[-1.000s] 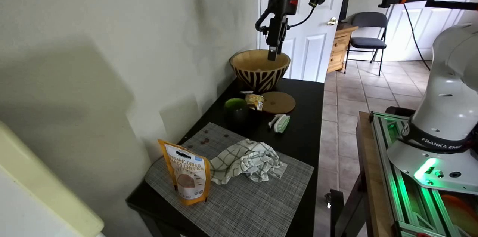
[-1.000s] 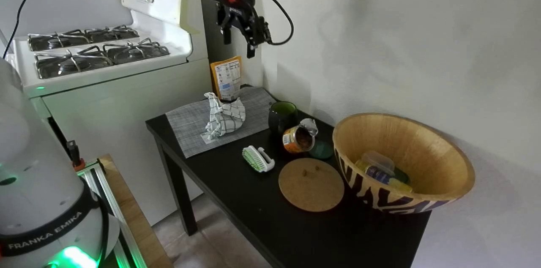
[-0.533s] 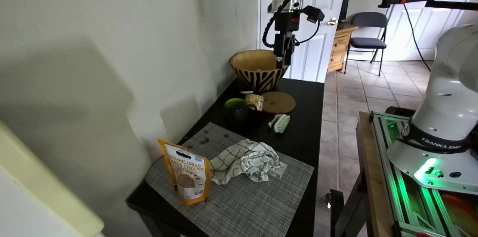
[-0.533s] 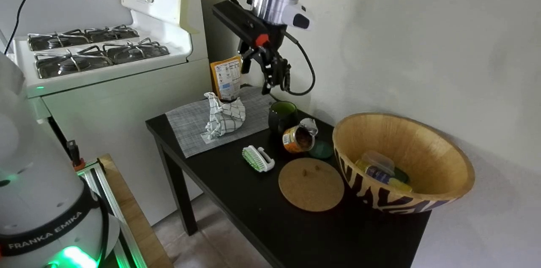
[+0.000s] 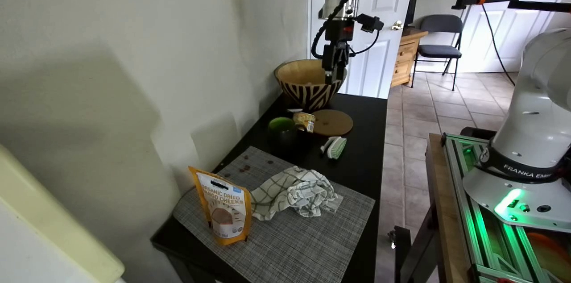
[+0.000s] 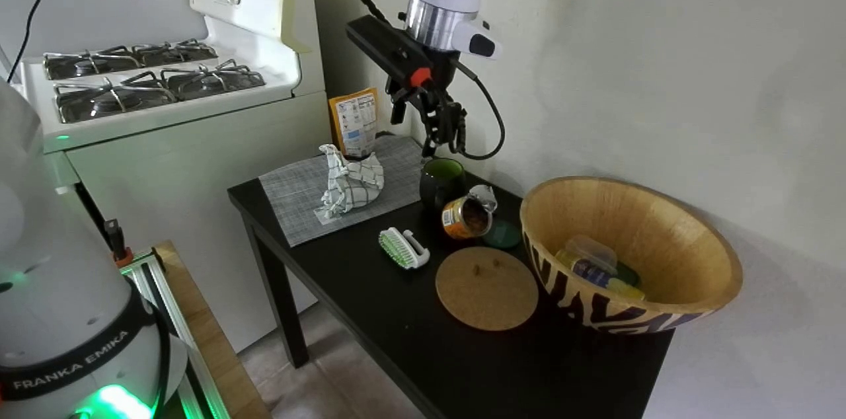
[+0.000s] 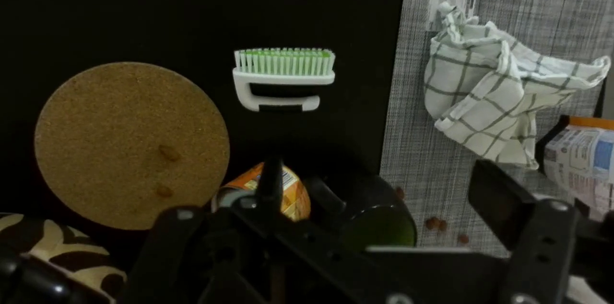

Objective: Put the yellow tin upright and then pick its content from the chopping board and put then in the tin

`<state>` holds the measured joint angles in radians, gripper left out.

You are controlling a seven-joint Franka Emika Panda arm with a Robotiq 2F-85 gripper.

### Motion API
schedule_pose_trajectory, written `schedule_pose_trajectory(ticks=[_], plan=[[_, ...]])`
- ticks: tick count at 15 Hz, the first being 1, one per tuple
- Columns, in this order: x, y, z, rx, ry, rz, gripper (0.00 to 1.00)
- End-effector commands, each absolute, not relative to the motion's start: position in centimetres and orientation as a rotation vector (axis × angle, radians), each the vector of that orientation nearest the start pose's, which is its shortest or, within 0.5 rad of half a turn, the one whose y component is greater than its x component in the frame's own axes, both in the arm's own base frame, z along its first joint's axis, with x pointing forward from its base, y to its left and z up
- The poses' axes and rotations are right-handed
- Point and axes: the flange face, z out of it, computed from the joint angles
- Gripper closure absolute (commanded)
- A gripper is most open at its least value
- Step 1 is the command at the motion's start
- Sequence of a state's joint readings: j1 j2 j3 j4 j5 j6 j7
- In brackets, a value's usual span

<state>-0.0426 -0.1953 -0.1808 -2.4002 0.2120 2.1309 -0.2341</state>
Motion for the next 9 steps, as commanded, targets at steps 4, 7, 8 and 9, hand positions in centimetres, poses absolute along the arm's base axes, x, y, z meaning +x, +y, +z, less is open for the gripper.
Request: schedule_pose_trajectory(ticks=[4, 7, 8, 9], plan=[[46.4, -12.3, 33.3, -2.904, 0.328, -0.132, 0.0], [47.3, -13.3, 31.1, -2.894, 0.415, -0.165, 0.0], [47.5, -13.5, 30.3, -2.896, 0.431, -0.17, 0.0], [47.8, -13.6, 29.7, -2.898, 0.44, -0.172, 0.0]])
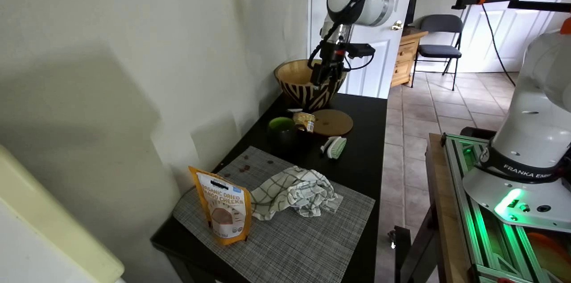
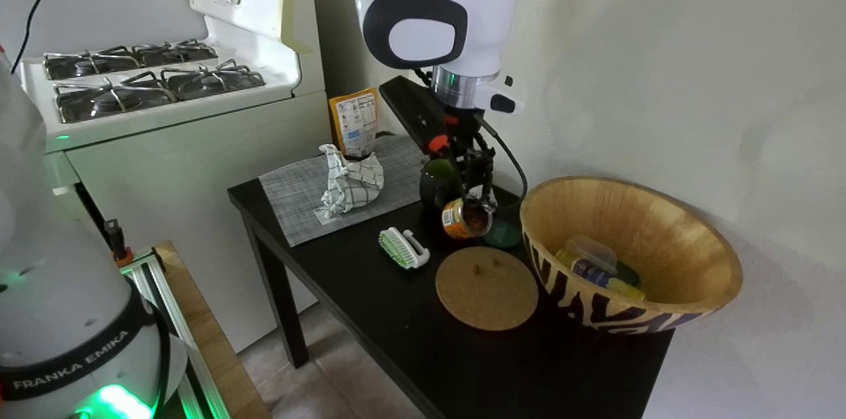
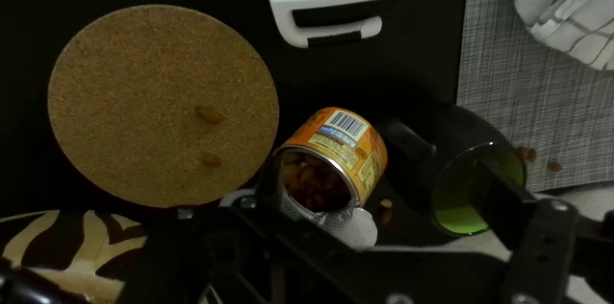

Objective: Put the yellow tin upright and then pick its content from the chopping board and put then in the tin

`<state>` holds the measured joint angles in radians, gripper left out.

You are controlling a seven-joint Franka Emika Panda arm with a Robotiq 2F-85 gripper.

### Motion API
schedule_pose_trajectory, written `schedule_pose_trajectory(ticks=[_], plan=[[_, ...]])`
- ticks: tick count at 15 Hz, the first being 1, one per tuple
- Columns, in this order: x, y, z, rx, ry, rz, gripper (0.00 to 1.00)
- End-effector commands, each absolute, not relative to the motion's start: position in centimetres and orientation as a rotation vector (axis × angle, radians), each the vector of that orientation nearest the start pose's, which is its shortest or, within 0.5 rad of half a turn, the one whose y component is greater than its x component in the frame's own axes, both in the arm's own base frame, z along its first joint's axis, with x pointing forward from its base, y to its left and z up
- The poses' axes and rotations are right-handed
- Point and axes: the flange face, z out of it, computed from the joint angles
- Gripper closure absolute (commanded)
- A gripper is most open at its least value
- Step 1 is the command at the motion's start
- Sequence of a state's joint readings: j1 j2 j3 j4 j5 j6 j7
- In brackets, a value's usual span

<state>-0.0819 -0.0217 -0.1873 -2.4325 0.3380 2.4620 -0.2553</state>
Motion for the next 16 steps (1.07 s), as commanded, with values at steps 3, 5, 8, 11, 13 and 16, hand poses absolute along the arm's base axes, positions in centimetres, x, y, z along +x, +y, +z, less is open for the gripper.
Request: schedule_pose_trajectory(ticks=[3, 5, 8, 11, 13, 16], plan=[[48.8, -13.7, 28.0, -2.904, 0.432, -0.164, 0.0], [49.4, -13.8, 27.6, -2.867, 0.373, -0.099, 0.01], [49.1, -13.5, 27.9, -2.88, 0.372, -0.095, 0.0], [49.4, -13.8, 28.2, -2.872, 0.36, -0.093, 0.0], [49.7, -14.0, 27.9, -2.87, 0.383, -0.156, 0.0], [50.3, -14.0, 28.1, -2.874, 0.457, -0.319, 0.0]])
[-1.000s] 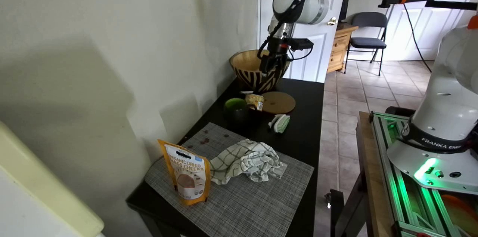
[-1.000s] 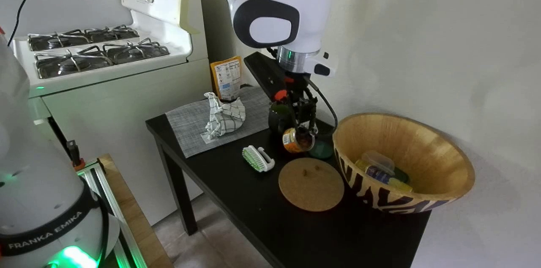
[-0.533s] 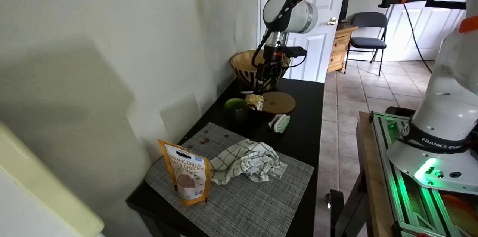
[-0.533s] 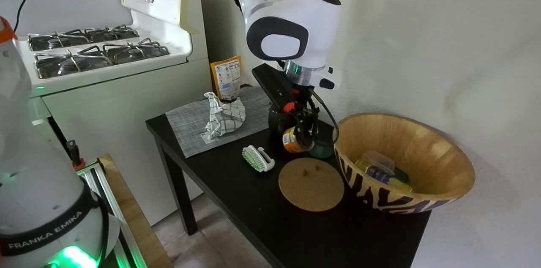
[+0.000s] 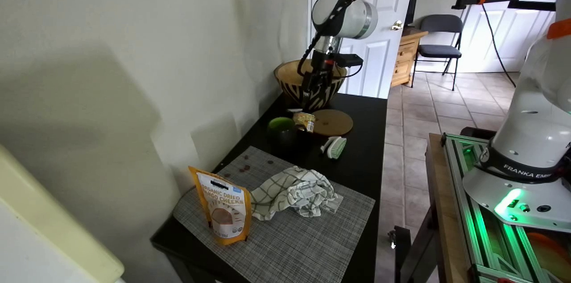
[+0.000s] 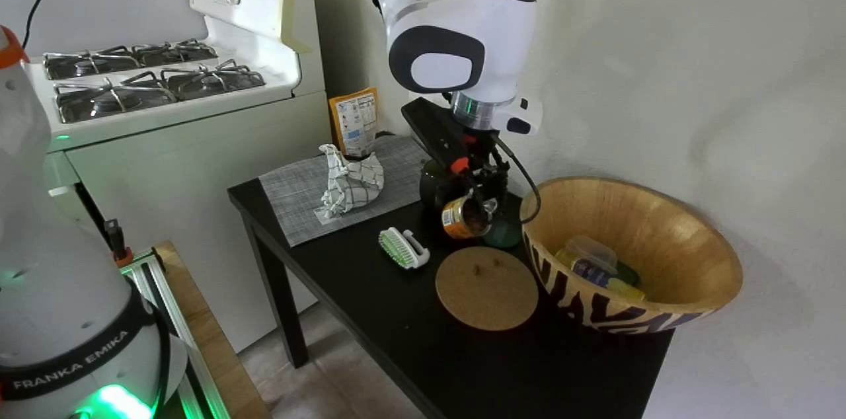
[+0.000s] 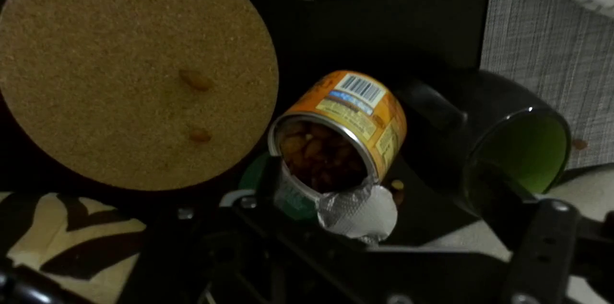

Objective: Put the yellow tin upright and then pick its content from the chopping board and put then in the tin

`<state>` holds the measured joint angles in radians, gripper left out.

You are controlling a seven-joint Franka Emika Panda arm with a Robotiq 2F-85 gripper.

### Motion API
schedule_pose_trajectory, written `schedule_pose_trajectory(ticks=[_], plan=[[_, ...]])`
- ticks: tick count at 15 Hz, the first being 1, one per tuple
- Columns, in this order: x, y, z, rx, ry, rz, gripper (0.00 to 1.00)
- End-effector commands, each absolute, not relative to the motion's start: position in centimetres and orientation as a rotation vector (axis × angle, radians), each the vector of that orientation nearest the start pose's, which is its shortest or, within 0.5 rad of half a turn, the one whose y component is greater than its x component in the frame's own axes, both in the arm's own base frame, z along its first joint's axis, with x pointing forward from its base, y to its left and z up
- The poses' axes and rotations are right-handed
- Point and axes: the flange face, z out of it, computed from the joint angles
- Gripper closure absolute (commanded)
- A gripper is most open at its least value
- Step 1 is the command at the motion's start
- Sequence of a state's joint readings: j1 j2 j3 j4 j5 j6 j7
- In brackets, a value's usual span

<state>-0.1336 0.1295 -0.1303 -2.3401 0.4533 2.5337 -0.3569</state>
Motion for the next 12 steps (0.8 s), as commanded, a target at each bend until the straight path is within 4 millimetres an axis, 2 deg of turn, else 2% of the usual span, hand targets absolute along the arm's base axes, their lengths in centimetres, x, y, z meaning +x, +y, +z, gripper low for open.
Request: schedule_pose_trajectory(ticks=[1, 6, 10, 12], plan=[[50.5, -13.8, 28.0, -2.858, 0.486, -0.359, 0.0], [51.0, -12.4, 26.5, -2.795, 0.569, -0.422, 0.0], [51.0, -12.1, 25.7, -2.771, 0.64, -0.457, 0.0], [50.9, -12.1, 25.2, -2.762, 0.667, -0.46, 0.08]])
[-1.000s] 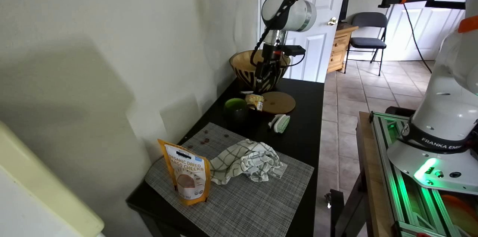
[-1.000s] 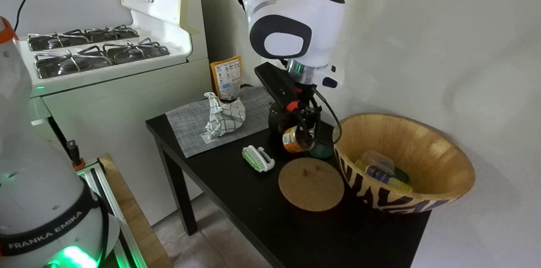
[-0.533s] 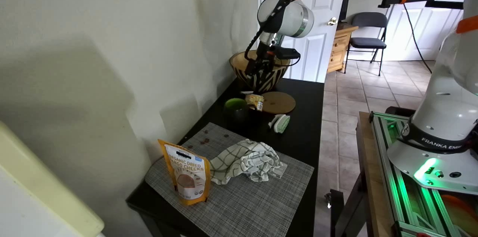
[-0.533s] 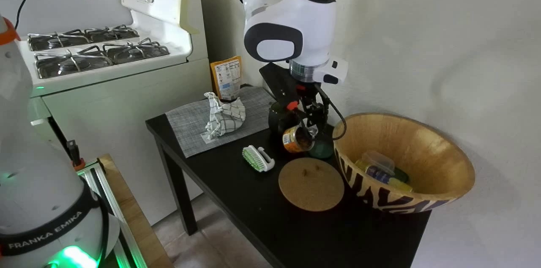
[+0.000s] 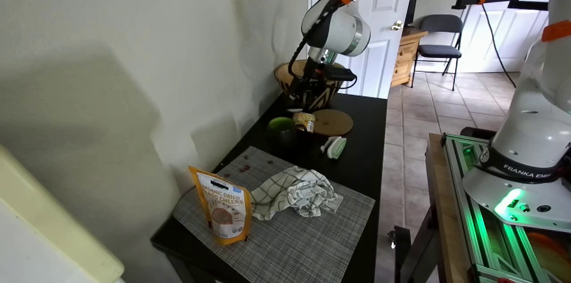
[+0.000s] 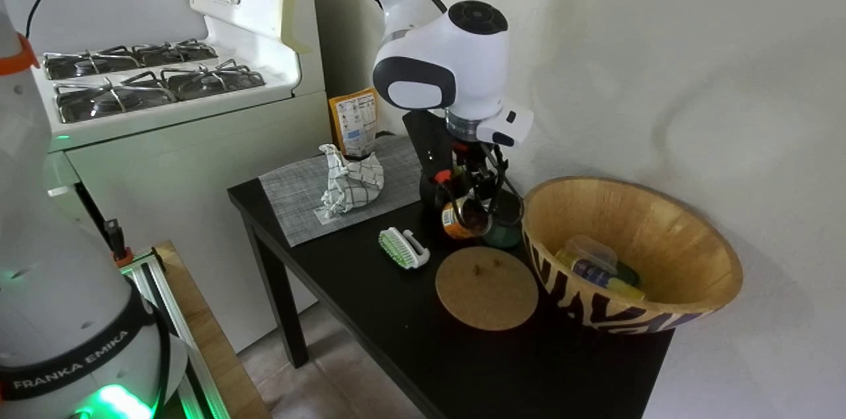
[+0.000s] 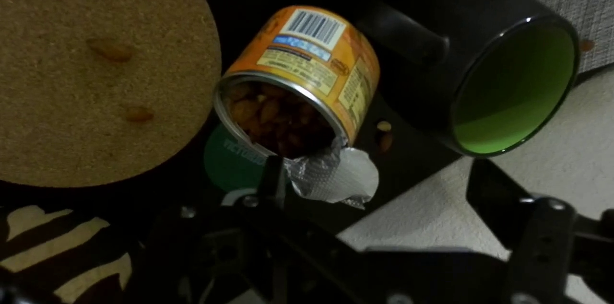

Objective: Put the yellow tin upright and then pick its content from the chopping board and put then in the tin

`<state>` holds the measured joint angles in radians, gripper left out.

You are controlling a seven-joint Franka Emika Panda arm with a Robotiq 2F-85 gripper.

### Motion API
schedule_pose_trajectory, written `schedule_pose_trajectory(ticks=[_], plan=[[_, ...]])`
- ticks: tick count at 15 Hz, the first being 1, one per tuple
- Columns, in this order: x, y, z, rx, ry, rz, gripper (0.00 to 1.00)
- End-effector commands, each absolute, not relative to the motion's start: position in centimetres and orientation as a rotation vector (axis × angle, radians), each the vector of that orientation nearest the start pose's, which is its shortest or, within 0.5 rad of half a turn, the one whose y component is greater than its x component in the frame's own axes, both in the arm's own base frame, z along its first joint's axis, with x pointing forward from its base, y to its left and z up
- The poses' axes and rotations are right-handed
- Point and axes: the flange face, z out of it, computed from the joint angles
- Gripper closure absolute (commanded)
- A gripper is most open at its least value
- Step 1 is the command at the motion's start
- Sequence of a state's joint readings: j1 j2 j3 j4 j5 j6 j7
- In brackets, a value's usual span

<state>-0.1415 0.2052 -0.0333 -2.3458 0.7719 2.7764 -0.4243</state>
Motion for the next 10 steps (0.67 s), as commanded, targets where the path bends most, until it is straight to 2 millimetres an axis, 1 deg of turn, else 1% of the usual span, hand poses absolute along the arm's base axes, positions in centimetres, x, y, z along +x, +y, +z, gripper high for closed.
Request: schedule_pose_trajectory(ticks=[1, 2, 4, 6, 7, 9, 10], plan=[[50.9, -12.1, 24.9, -2.759, 0.677, -0.458, 0.15], [50.8, -12.1, 24.6, -2.757, 0.684, -0.45, 0.27], [50.7, -12.1, 24.1, -2.755, 0.697, -0.438, 0.47], [50.6, -12.2, 23.8, -2.757, 0.707, -0.432, 0.61], [50.6, -12.2, 23.6, -2.758, 0.711, -0.428, 0.69], [50.5, -12.3, 23.3, -2.762, 0.715, -0.42, 0.76], [50.5, -12.4, 23.1, -2.764, 0.715, -0.418, 0.77]])
